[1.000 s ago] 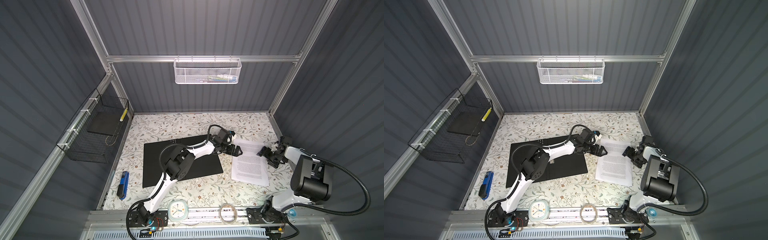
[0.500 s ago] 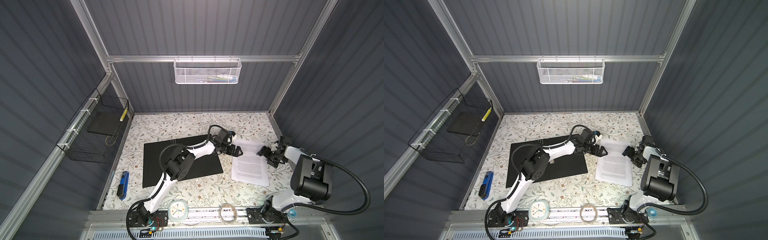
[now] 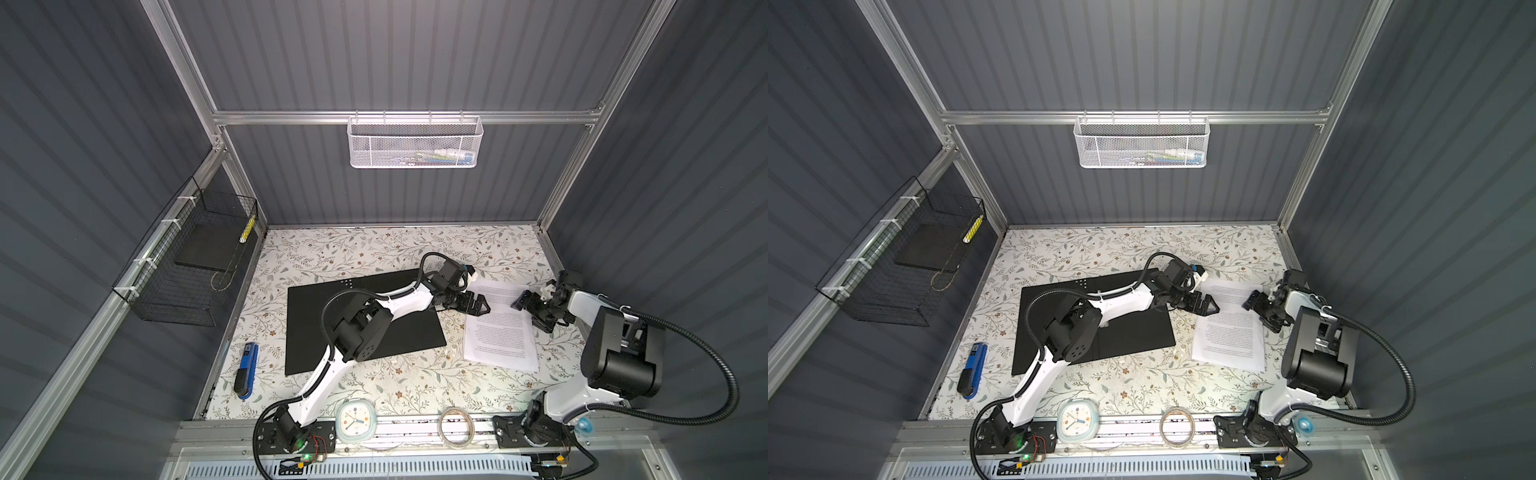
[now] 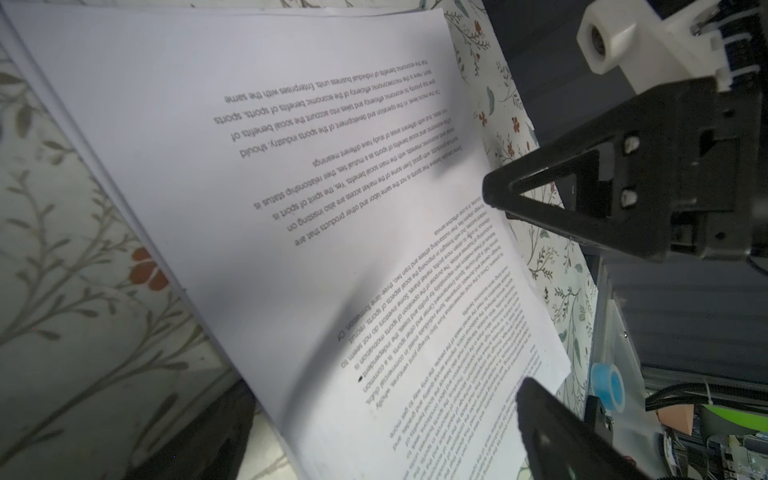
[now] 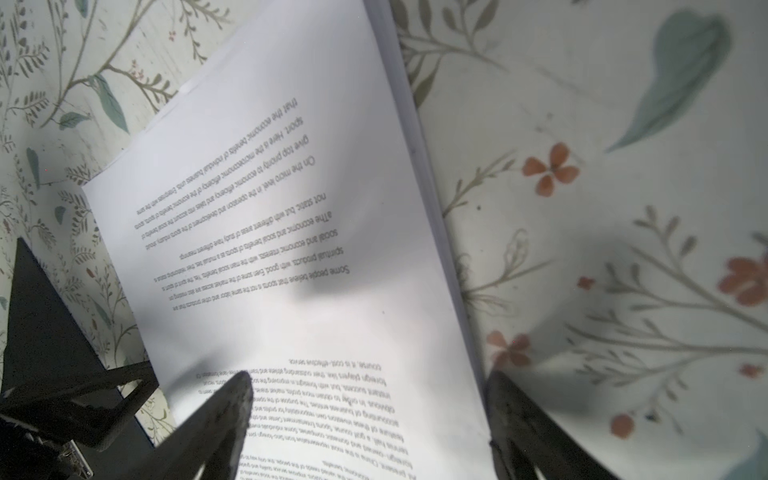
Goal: Put the files into the folder
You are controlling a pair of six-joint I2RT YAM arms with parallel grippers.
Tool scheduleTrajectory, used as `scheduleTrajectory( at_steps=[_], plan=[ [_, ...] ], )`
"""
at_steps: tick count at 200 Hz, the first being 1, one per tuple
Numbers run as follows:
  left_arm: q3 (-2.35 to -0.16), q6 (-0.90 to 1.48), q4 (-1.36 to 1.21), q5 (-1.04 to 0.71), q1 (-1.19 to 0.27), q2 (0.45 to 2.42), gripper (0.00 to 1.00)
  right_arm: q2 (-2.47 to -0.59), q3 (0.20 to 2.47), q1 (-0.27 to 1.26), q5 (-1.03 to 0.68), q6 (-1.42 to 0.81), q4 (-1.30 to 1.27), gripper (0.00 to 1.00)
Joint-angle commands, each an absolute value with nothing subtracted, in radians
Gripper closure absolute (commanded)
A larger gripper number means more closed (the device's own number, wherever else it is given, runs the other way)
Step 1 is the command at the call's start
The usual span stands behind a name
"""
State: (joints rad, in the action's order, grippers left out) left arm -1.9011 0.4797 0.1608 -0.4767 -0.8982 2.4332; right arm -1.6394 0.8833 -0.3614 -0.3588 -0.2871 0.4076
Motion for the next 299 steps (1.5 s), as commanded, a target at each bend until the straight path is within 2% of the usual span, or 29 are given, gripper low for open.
scheduleTrajectory(
  at_steps=[1, 124, 193, 254, 299],
  plan=[
    [-1.884, 0.495, 0.296, -0.462, -0.909, 2.519, 0.01, -1.683, 0.868, -0.348, -0.396, -0.291, 0.419, 0.13],
    [-1.868, 0.494, 0.301, -0.454, -0.886, 2.516, 0.01, -1.663, 0.841, -0.347, -0.516, -0.299, 0.395, 0.13],
    [-1.824, 0.503, 0.26, -0.463, -0.839, 2.497, 0.01, -1.577, 0.818, -0.347, -0.657, -0.333, 0.359, 0.13],
    [-1.81, 0.535, 0.214, -0.492, -0.832, 2.508, 0.01, -1.513, 0.74, -0.347, -0.852, -0.411, 0.239, 0.14],
    [-1.797, 0.538, 0.2, -0.49, -0.827, 2.505, 0.01, -1.498, 0.737, -0.338, -0.891, -0.411, 0.256, 0.15]
  ],
)
